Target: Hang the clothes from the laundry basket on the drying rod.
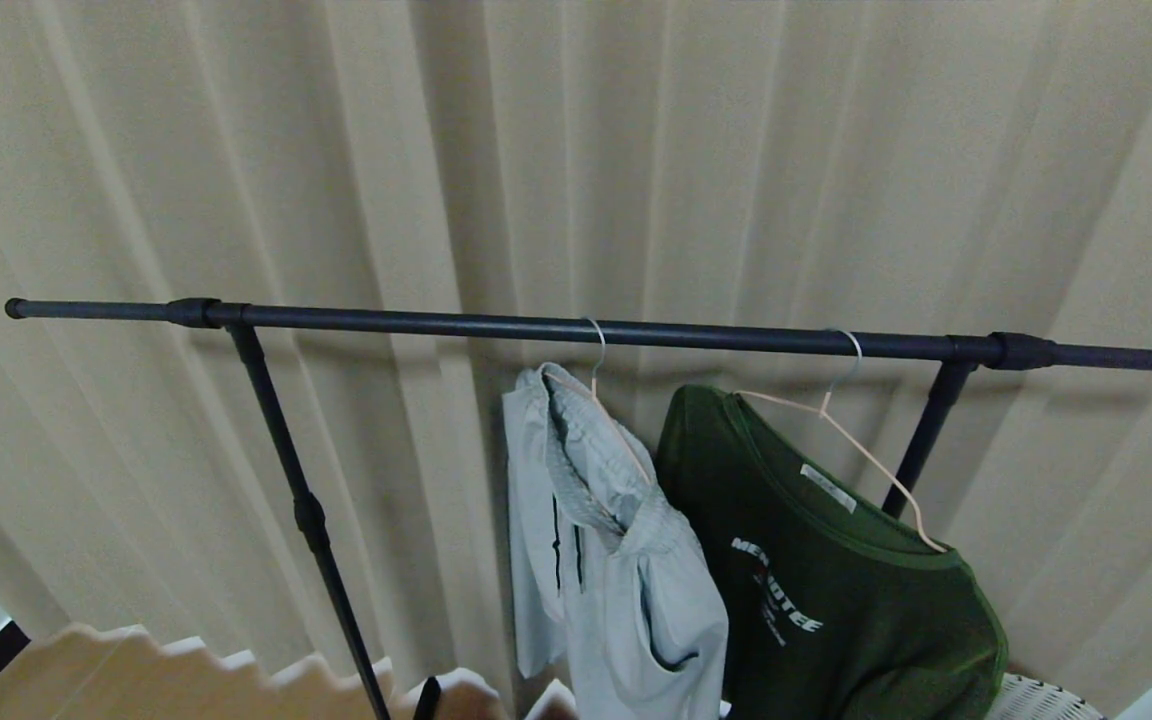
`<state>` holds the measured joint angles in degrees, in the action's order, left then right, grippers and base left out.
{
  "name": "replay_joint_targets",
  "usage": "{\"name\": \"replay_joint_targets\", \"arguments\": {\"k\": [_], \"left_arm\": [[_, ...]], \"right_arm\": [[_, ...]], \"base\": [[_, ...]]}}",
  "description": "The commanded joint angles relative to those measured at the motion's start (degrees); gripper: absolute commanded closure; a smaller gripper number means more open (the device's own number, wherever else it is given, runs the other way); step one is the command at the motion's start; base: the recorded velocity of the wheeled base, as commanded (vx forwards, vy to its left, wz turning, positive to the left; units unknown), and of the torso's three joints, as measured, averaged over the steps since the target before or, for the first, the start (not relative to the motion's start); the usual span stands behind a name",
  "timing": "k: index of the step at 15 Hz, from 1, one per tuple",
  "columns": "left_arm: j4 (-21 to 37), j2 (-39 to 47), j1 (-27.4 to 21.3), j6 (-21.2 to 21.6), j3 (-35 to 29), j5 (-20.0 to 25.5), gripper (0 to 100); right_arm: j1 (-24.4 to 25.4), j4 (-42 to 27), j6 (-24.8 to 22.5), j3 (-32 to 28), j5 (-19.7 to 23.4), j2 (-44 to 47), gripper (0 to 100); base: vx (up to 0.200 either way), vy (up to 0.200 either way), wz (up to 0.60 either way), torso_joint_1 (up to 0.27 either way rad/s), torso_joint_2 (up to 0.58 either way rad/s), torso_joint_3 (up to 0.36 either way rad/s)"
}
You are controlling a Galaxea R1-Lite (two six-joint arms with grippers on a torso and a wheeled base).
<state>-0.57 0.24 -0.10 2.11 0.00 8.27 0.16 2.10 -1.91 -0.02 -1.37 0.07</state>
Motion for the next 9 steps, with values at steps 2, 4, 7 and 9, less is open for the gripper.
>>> {"name": "replay_joint_targets", "arguments": {"k": [2, 4, 7, 9], "left_arm": [[-0.04, -0.16, 0.01, 0.0, 0.0, 0.0, 0], [-0.04, -0.16, 0.01, 0.0, 0.0, 0.0, 0], [-0.04, -0.16, 0.01, 0.0, 0.0, 0.0, 0], [-0.13, -0.16, 0.01, 0.0, 0.0, 0.0, 0]], "right_arm": [[0.02, 1.24, 0.16, 0.02, -0.04, -0.07, 0], [0.02, 4.14, 0.86, 0.02, 0.93, -0.07, 0], [0.02, 4.06, 1.3, 0.02, 0.84, -0.07, 0], [0.02, 4.06, 1.56, 0.02, 0.84, -0.07, 0]], "base": [[0.0, 0.0, 0.0, 0.0, 0.0, 0.0], [0.0, 0.0, 0.0, 0.0, 0.0, 0.0], [0.0, 0.0, 0.0, 0.0, 0.0, 0.0], [0.0, 0.0, 0.0, 0.0, 0.0, 0.0]]}}
